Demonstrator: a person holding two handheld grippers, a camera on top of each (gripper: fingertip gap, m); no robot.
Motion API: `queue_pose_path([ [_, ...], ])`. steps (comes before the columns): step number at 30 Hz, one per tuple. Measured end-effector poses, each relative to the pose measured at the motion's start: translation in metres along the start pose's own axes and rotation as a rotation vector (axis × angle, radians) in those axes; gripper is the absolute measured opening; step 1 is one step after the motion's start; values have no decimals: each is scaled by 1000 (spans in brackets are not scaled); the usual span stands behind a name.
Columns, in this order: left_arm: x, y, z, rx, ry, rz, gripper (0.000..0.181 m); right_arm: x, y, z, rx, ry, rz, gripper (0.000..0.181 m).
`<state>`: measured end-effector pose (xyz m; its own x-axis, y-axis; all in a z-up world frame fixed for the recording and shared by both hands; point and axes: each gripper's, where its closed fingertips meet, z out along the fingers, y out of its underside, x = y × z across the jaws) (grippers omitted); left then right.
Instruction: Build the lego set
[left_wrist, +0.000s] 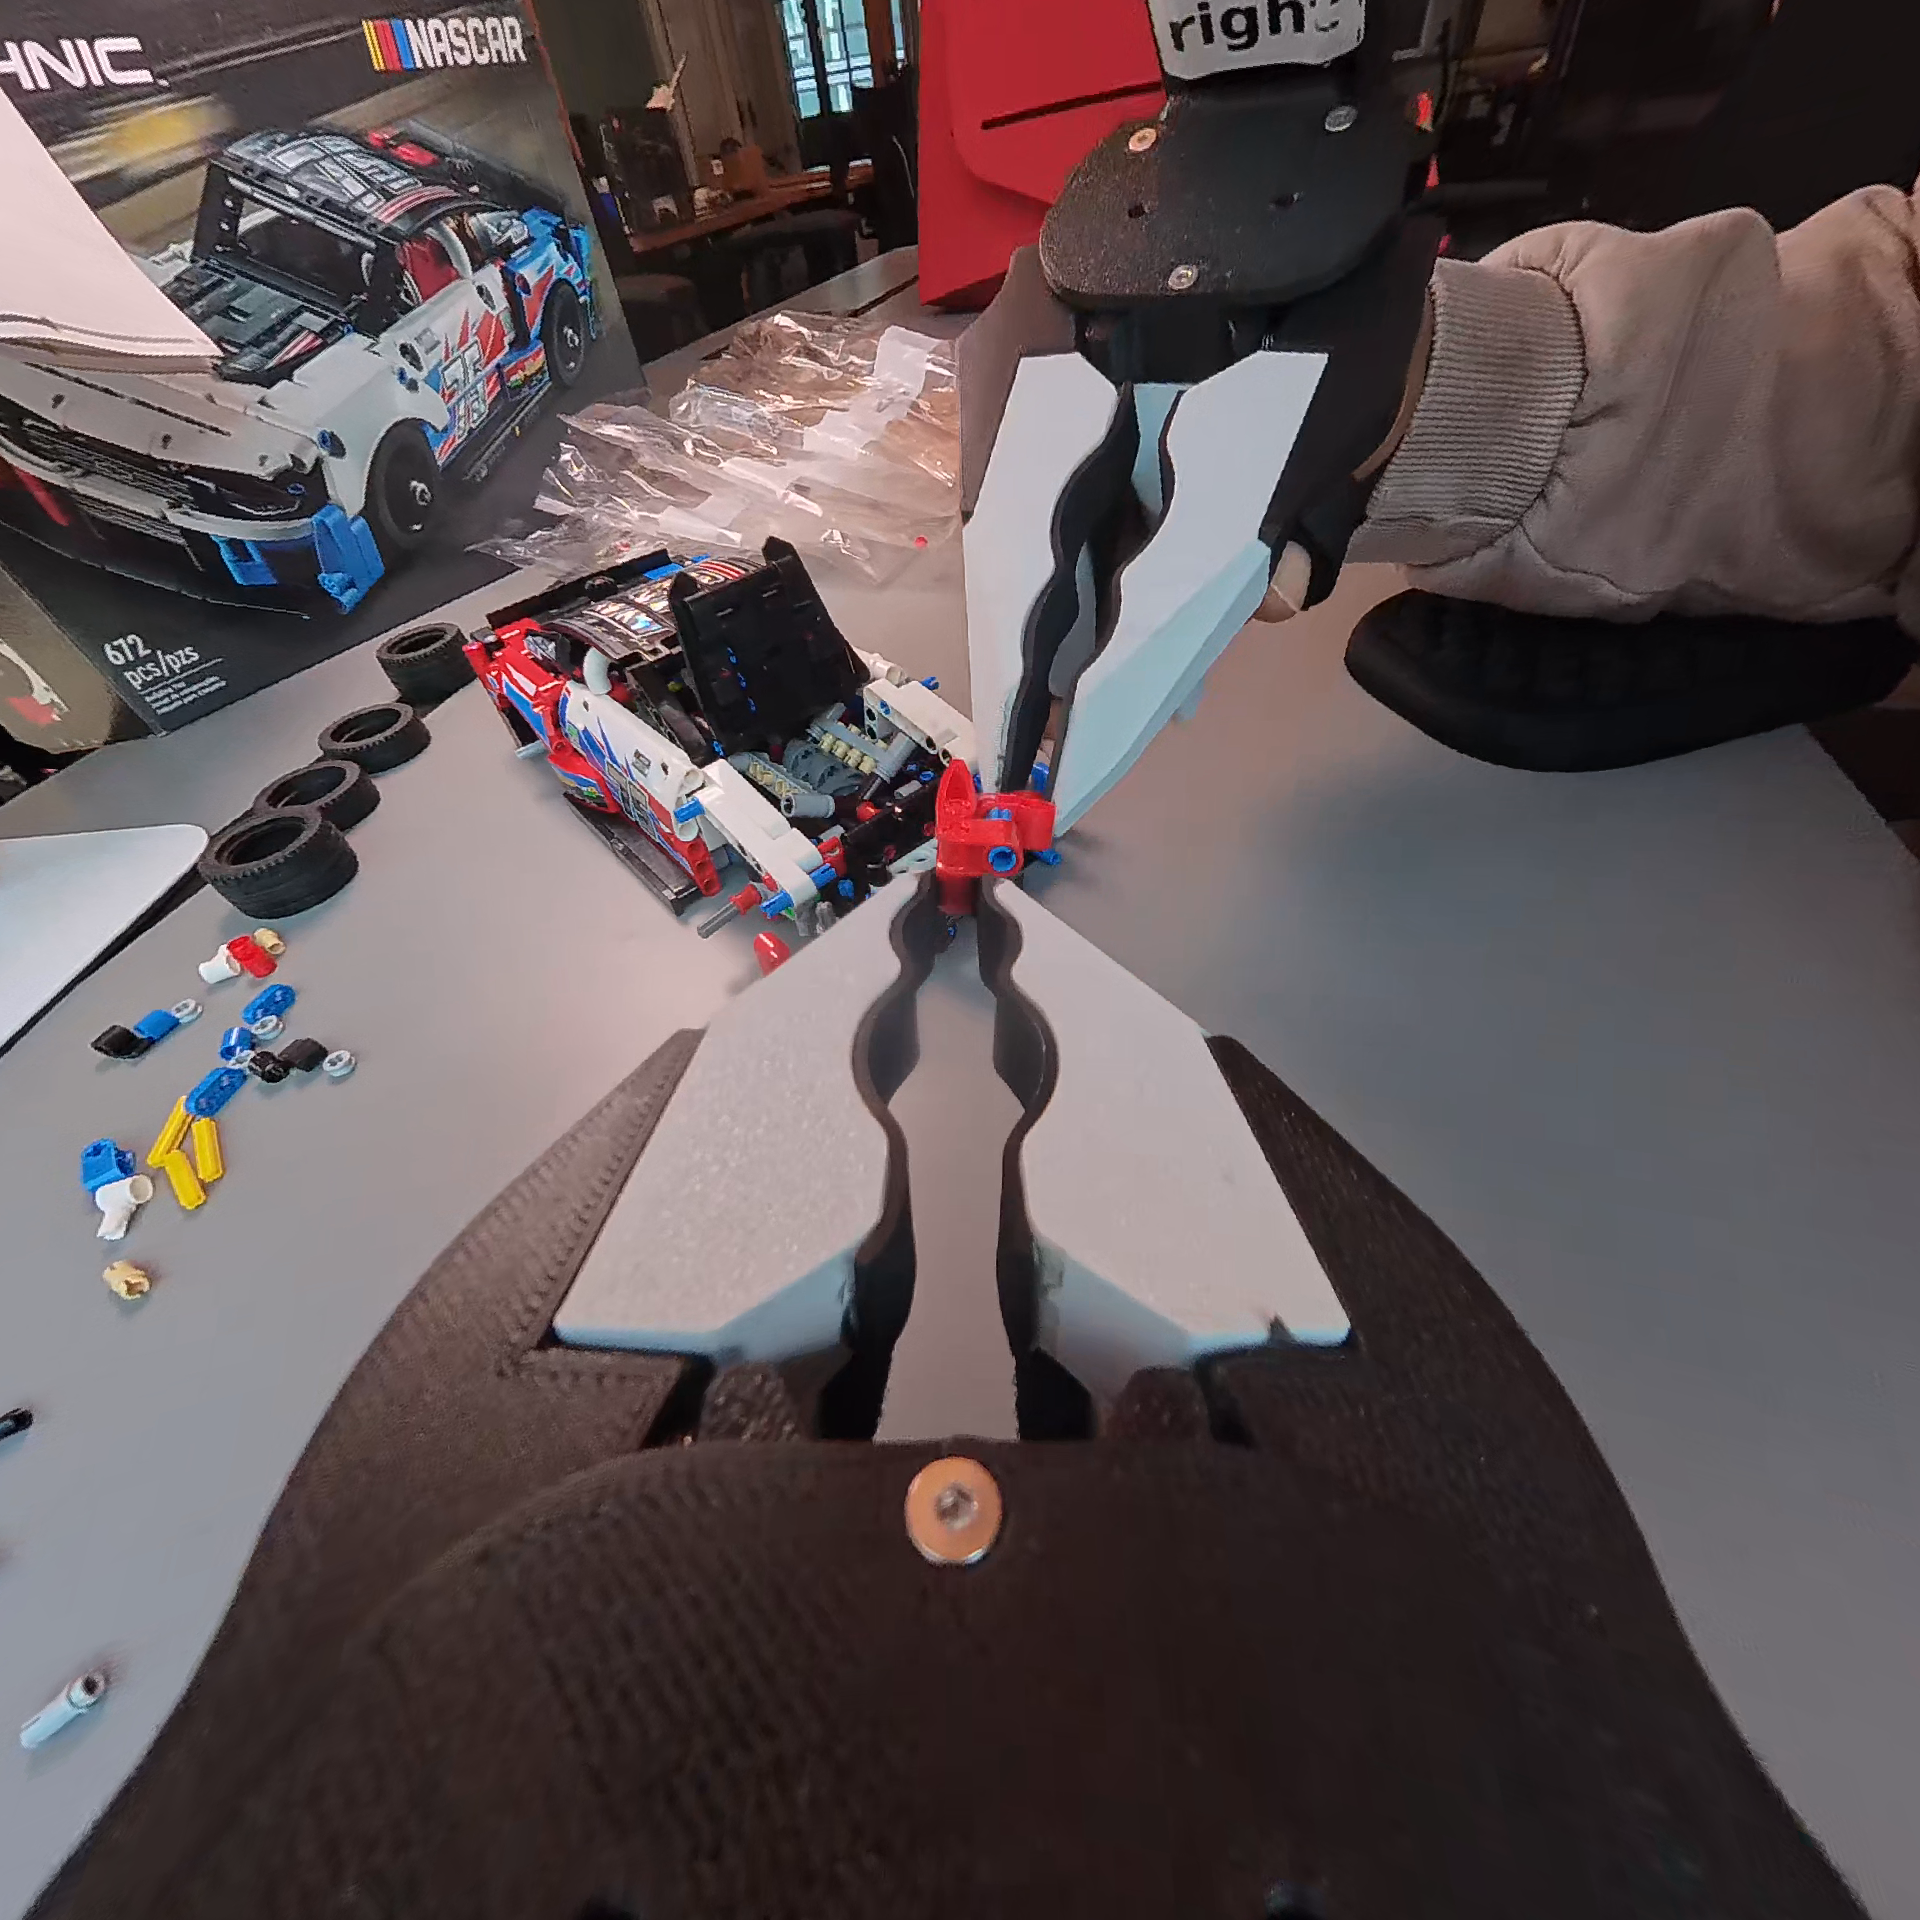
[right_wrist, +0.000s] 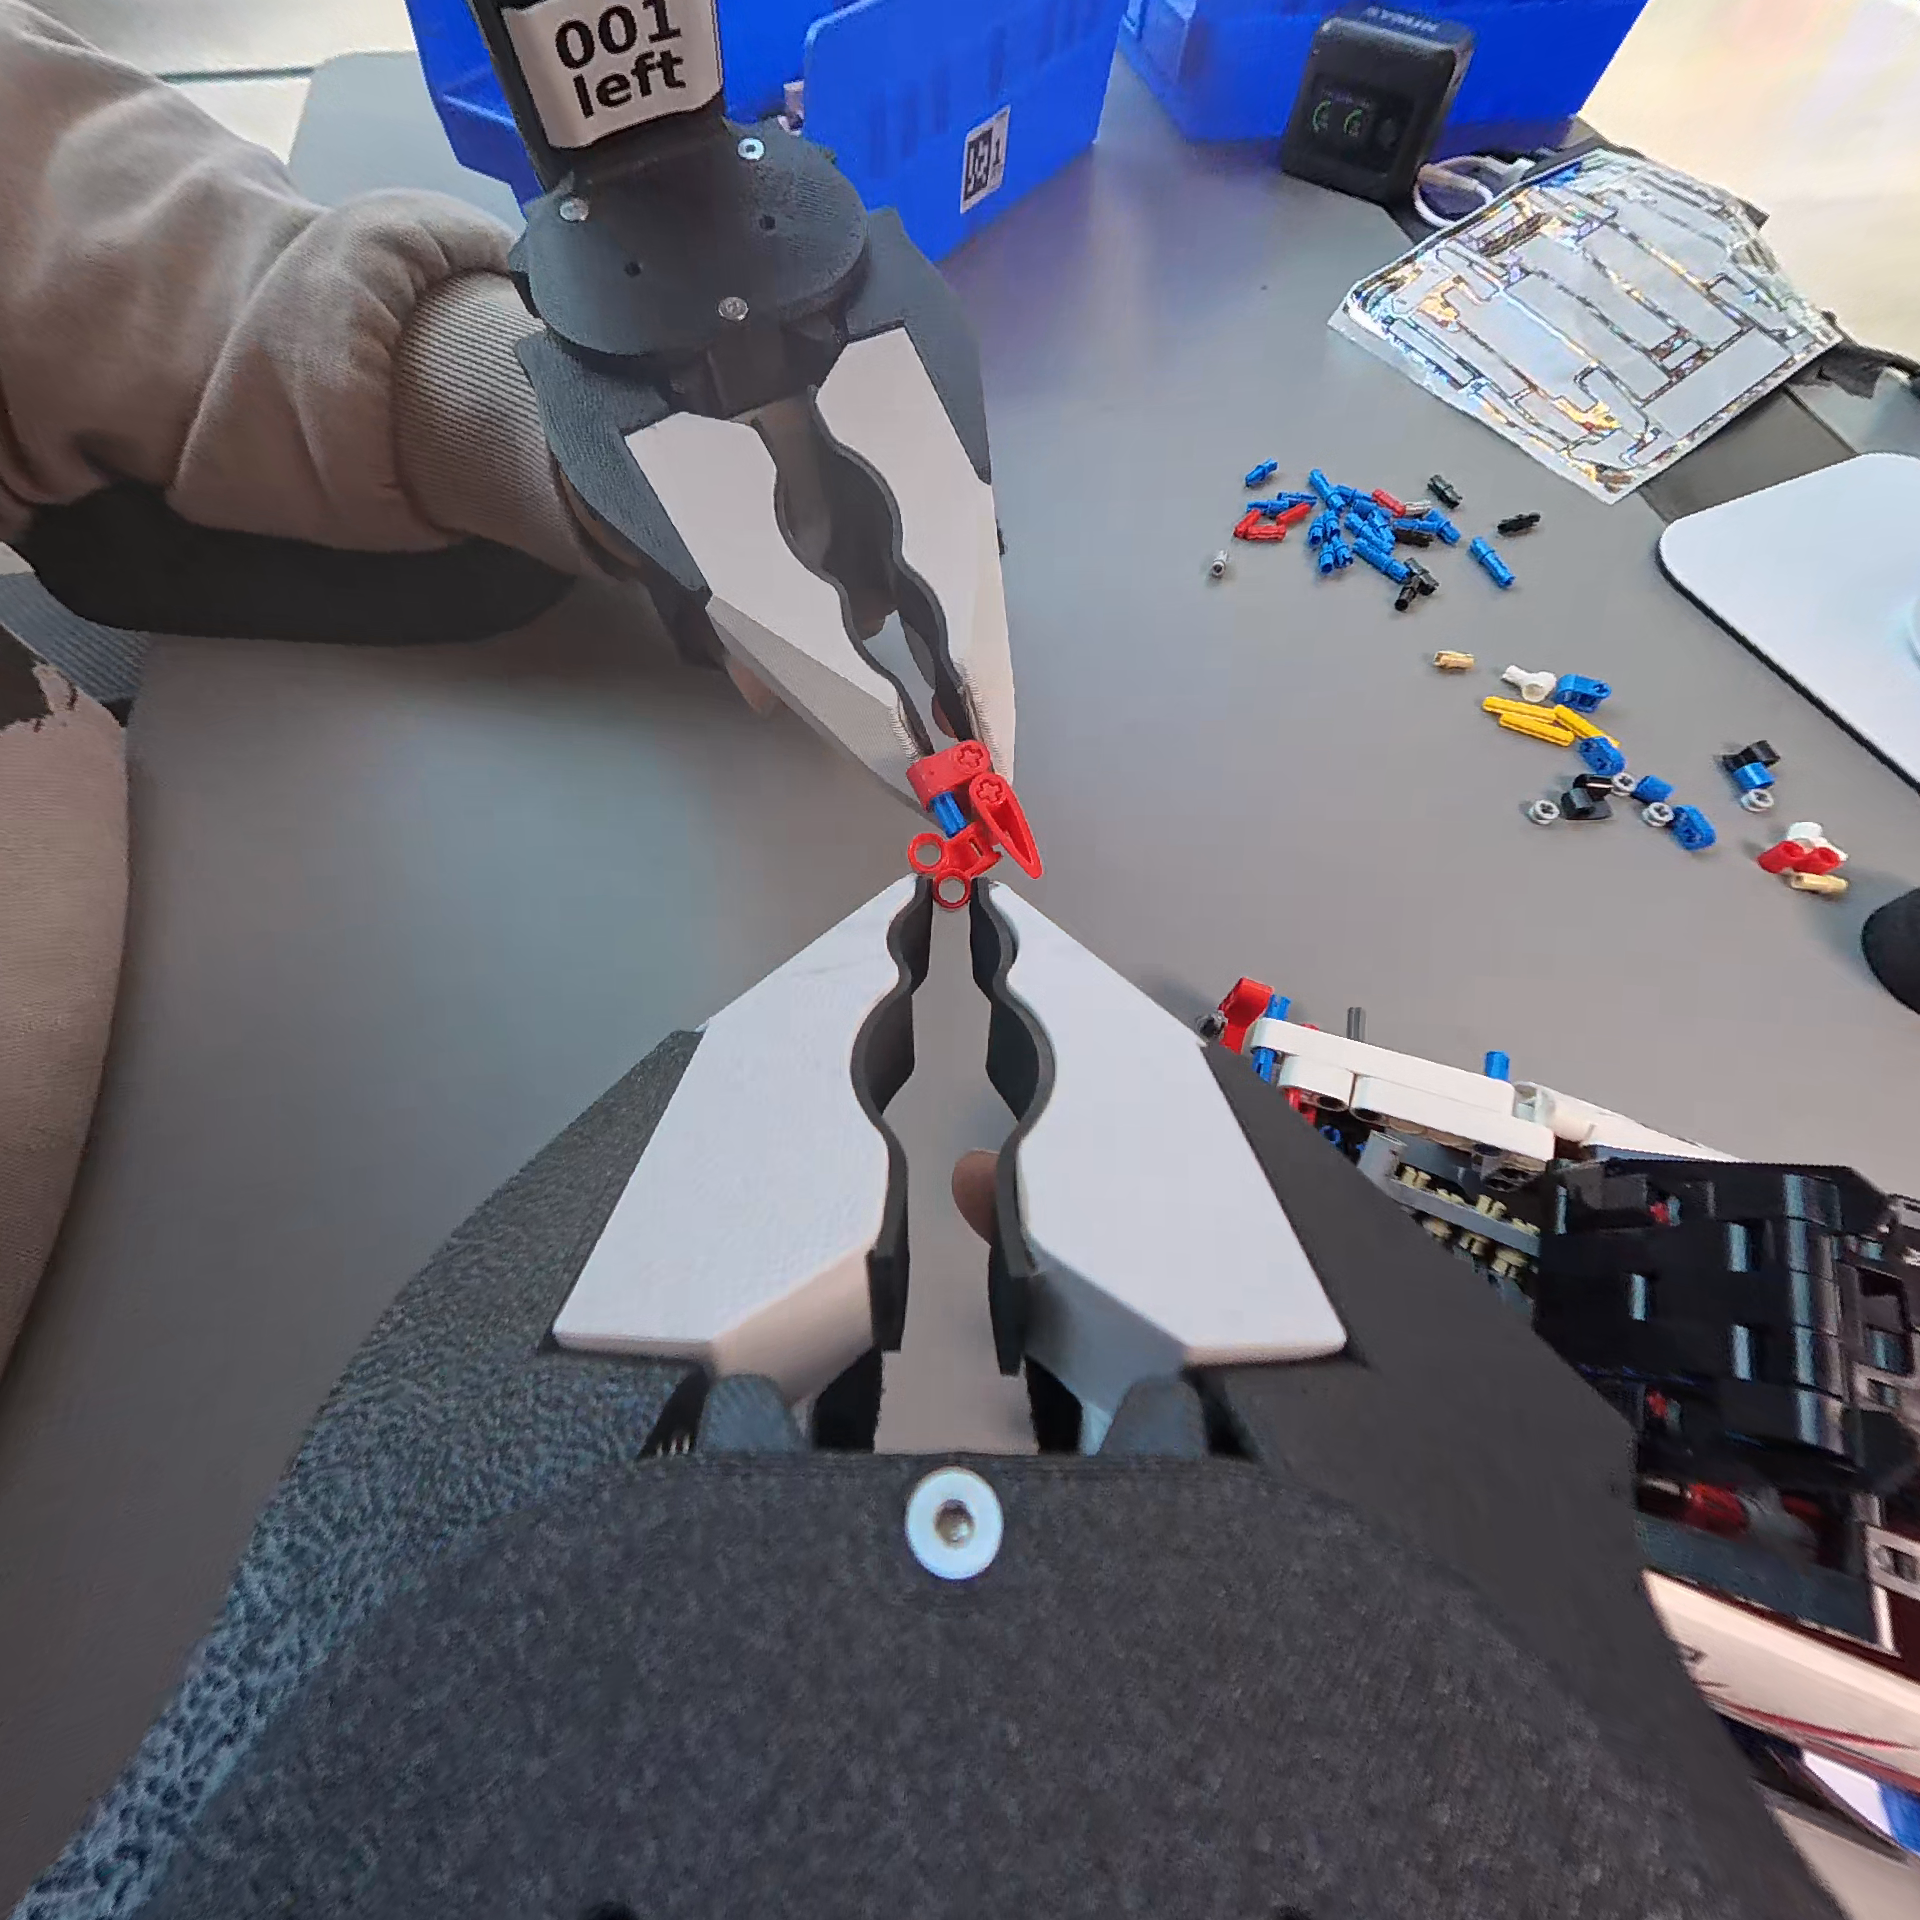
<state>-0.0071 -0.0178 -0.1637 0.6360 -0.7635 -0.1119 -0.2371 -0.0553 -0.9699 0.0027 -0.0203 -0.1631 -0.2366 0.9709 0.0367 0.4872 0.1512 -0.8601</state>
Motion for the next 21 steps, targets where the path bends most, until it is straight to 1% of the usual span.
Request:
queue_pose_path([
  [3,1,2,1,-15,-1,3,5,-2,1,0,-3,-9,0,4],
  [6,0,6,2,-68,-34,50,5,-1,5,1,-31,5,-15,5],
  [10,-1,13,4,-144,-80,117,5,-1,11,3,-69,39,-66,4],
  [12,1,16,5,-165,-79,123,5,-2,14,4,-83,49,-114,4],
  [17,4,12,5,-125,-35,52,5,-5,11,1,-3,15,-134,4],
  [19,6,14,6,-138,-40,79,5,-7,13,1,5,8,-161,4],
  [21,9,13,6,-131,-24,61,5,-9,13,0,34,-5,-167,4],
])
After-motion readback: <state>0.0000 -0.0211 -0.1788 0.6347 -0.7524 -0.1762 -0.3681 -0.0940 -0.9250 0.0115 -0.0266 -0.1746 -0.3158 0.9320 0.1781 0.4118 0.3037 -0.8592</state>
